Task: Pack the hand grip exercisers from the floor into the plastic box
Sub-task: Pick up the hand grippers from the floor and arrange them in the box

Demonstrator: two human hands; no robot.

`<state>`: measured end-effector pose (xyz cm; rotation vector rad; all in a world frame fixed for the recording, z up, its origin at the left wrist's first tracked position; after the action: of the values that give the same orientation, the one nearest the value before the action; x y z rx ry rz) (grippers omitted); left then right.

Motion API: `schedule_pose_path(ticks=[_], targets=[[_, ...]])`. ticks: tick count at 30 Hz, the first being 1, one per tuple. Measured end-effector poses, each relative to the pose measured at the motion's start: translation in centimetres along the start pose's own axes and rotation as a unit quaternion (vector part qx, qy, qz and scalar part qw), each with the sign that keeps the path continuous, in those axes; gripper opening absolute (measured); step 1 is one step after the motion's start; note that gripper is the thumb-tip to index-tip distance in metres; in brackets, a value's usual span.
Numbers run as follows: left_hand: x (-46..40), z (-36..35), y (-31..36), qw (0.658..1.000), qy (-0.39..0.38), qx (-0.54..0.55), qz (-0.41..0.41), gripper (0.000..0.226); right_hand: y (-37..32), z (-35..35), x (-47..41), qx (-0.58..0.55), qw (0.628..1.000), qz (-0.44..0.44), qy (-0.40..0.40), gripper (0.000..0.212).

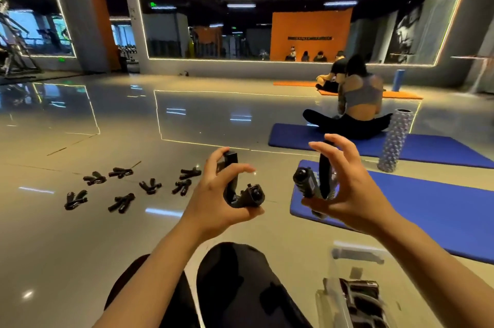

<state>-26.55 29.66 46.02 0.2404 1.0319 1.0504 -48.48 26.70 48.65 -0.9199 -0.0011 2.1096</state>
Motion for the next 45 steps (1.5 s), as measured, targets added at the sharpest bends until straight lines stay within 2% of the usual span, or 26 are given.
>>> schedule_pose_path(ticks=[6, 10, 15, 19, 24, 31, 37, 40, 45], targets=[[-1.2, -4.8, 1.2, 0.999, -0.022, 0.044, -0.015, 0.078, 5.1, 2.6, 3.9, 0.007, 0.996, -0.085, 0.009, 0.090], [-1.1, -8.4, 1.4, 0.998, -0.048, 0.027, -0.026, 0.080, 8.8, 2.2, 7.2, 0.016, 0.988, -0.151, -0.028, 0.092], [-1.1, -13.2, 1.2, 0.993, -0.112, 0.031, -0.005, 0.084, 13.4, 1.5, 11.2, 0.028, 0.975, -0.211, -0.071, 0.092], [-2.8, -16.3, 1.3, 0.982, -0.187, -0.010, -0.006, 0.085, 17.3, 1.6, 13.9, 0.014, 0.964, -0.257, -0.070, 0.091], [-5.6, -20.7, 1.9, 0.946, -0.297, -0.123, -0.049, 0.084, 21.2, 0.6, 17.3, 0.004, 0.952, -0.298, -0.075, 0.094], [-5.3, -29.6, -2.6, 0.893, -0.412, -0.178, -0.040, 0.090, 26.2, -1.7, 22.6, 0.008, 0.922, -0.364, -0.130, 0.095], [-2.5, -37.1, -6.2, 0.828, -0.496, -0.214, -0.150, 0.100, 29.8, -5.6, 26.2, 0.026, 0.890, -0.390, -0.235, 0.096], [-1.5, -39.9, -7.9, 0.826, -0.499, -0.187, -0.187, 0.098, 31.0, -8.3, 26.9, 0.021, 0.885, -0.390, -0.255, 0.097], [-0.1, -43.7, -12.4, 0.855, -0.476, -0.153, -0.137, 0.100, 32.9, -12.5, 27.6, 0.004, 0.880, -0.416, -0.227, 0.099]])
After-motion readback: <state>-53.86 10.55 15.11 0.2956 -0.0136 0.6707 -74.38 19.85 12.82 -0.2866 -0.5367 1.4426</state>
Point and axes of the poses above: each hand's wrist, its own x-axis away from the middle knuckle, its own z-axis out of the back of the hand, y = z × x, the point moved 7 cm from there along -x, towards the middle knuckle, and after that the axes turned 6 degrees about x, right-handed, at the moved point
